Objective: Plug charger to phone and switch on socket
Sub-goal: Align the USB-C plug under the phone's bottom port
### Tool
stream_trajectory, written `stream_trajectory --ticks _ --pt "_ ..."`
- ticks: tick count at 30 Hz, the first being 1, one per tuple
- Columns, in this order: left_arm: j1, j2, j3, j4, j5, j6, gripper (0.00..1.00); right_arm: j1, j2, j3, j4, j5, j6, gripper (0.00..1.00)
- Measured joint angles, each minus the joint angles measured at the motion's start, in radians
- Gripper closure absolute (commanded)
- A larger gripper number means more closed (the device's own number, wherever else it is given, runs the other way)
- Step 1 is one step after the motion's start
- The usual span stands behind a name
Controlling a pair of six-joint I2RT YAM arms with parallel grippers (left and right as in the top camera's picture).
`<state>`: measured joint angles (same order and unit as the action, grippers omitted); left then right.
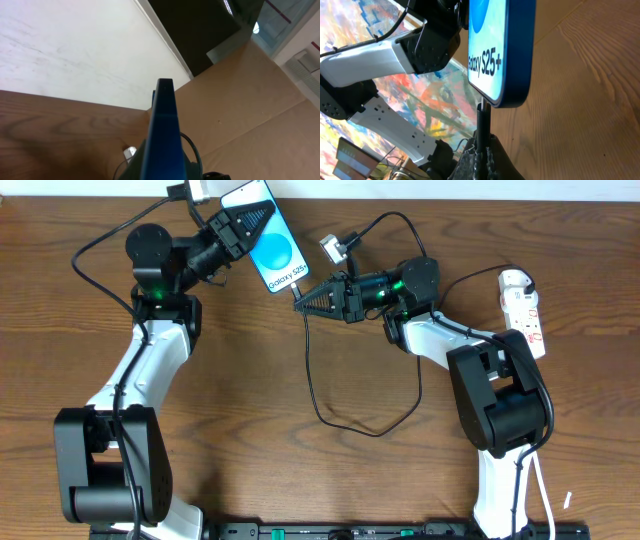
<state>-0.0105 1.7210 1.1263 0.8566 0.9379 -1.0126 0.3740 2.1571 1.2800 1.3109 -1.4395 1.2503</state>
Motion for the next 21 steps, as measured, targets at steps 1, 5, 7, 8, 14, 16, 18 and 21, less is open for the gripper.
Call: stream_trajectory --ticks 1,5,7,8,14,16,18,21 --pt "0.000 0.000 0.000 0.000 0.000 0.000 0.93 0.000 0.000 0.000 0.000 0.000 0.000 0.99" --pt "0.000 0.000 0.000 0.000 0.002 0.000 0.92 0.000 0.000 0.000 0.000 0.000 0.000 0.99" --pt "0.000 0.000 0.000 0.000 0.002 -0.002 0.92 0.000 0.000 0.000 0.000 0.000 0.000 0.99" --pt "0.000 0.000 0.000 0.000 0.002 -0.004 0.93 0.000 0.000 0.000 0.000 0.000 0.000 0.99" --pt "0.000 0.000 0.000 0.000 0.002 -0.009 0.93 0.000 0.000 0.000 0.000 -0.001 0.000 0.99" --pt "0.000 0.000 0.000 0.000 0.002 -0.013 0.93 0.000 0.000 0.000 0.000 -0.001 0.000 0.99" --pt "-0.002 0.000 0.000 0.000 0.002 -0.019 0.92 0.000 0.000 0.000 0.002 -0.001 0.000 0.99" --pt "-0.005 0.000 0.000 0.000 0.001 -0.027 0.92 0.000 0.000 0.000 0.003 -0.004 0.000 0.99"
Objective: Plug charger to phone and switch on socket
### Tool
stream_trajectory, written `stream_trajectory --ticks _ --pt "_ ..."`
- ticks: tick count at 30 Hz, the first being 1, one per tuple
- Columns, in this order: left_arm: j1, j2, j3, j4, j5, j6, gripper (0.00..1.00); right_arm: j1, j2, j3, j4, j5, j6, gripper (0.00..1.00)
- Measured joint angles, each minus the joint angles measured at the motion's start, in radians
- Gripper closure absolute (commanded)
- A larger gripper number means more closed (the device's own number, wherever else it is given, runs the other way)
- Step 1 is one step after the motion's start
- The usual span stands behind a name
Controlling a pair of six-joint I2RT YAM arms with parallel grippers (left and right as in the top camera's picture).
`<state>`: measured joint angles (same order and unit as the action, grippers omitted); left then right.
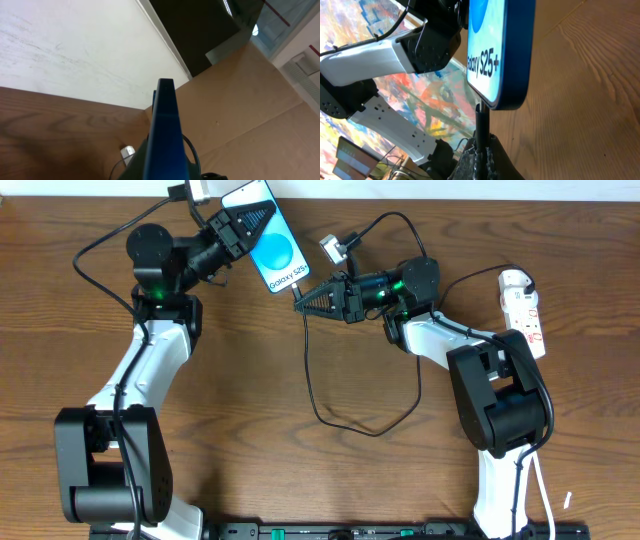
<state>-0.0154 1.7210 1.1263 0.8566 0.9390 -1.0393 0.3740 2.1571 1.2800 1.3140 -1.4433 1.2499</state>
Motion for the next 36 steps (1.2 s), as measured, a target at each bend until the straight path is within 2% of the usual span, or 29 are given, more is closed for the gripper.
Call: stream_trajectory --ticks 36 --pt "-0.013 0.000 0.000 0.000 -0.016 -0.003 0.93 0.000 0.000 0.000 0.000 -0.010 0.000 0.99"
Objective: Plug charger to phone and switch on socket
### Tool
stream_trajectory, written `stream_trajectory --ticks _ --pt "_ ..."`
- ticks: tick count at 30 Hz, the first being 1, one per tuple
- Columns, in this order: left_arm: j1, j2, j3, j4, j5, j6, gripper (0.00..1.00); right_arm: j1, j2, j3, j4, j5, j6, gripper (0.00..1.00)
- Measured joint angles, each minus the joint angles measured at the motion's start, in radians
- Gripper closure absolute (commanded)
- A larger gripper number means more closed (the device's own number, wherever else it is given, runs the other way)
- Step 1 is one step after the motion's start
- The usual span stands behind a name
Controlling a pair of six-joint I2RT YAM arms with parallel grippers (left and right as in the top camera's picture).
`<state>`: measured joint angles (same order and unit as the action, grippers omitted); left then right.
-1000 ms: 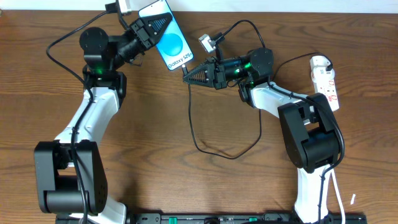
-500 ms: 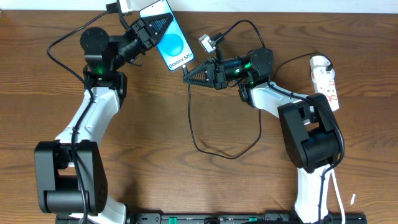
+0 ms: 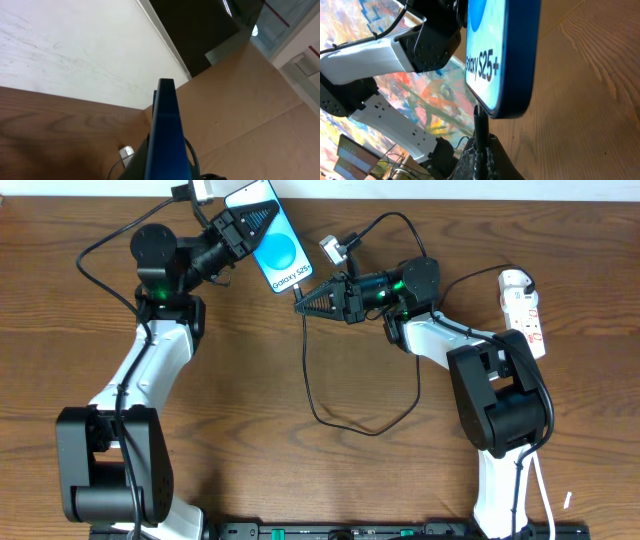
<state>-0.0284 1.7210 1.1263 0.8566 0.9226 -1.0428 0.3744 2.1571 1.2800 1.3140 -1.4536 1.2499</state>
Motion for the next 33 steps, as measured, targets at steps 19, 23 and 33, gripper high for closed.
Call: stream_trajectory --ticks 19,23,33 --pt "-0.002 0.000 0.000 0.000 -0.008 -0.008 0.93 0.000 0.000 0.000 0.000 0.003 0.000 0.99" --pt "-0.002 0.000 0.000 0.000 -0.008 -0.008 0.93 0.000 0.000 0.000 0.000 0.003 0.000 0.99" --pt "-0.002 0.000 0.000 0.000 0.022 -0.008 0.93 0.000 0.000 0.000 0.000 -0.015 0.000 0.99"
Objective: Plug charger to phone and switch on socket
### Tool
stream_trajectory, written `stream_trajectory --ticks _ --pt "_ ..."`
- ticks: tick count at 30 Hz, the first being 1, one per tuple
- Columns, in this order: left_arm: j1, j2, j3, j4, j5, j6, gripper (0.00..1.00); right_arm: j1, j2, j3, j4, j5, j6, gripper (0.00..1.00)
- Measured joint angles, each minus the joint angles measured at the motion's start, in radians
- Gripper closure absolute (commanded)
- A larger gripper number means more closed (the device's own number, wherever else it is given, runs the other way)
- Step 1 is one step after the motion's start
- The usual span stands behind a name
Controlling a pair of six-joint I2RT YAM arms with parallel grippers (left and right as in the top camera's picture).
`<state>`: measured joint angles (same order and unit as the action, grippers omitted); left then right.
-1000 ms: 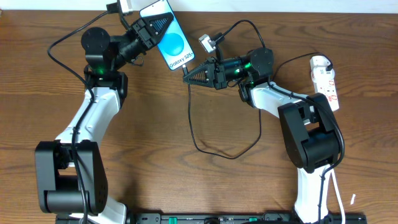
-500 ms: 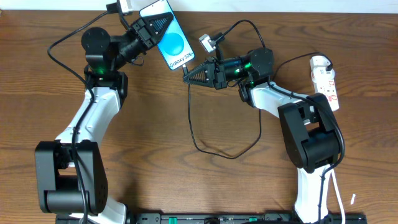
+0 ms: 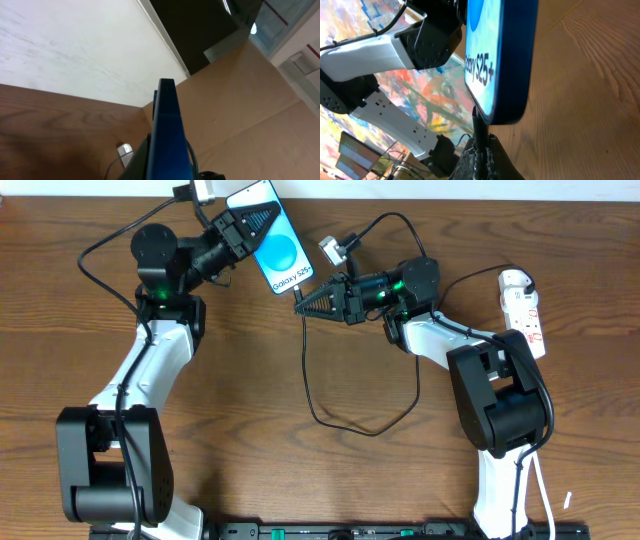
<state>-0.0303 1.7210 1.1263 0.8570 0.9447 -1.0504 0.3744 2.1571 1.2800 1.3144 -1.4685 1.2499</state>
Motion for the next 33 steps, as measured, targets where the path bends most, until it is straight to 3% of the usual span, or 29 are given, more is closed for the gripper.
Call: stream_trajectory --ticks 33 --pt "-0.011 0.000 0.000 0.000 -0.027 0.000 0.92 0.010 0.000 0.000 -0.001 -0.013 0.003 0.99"
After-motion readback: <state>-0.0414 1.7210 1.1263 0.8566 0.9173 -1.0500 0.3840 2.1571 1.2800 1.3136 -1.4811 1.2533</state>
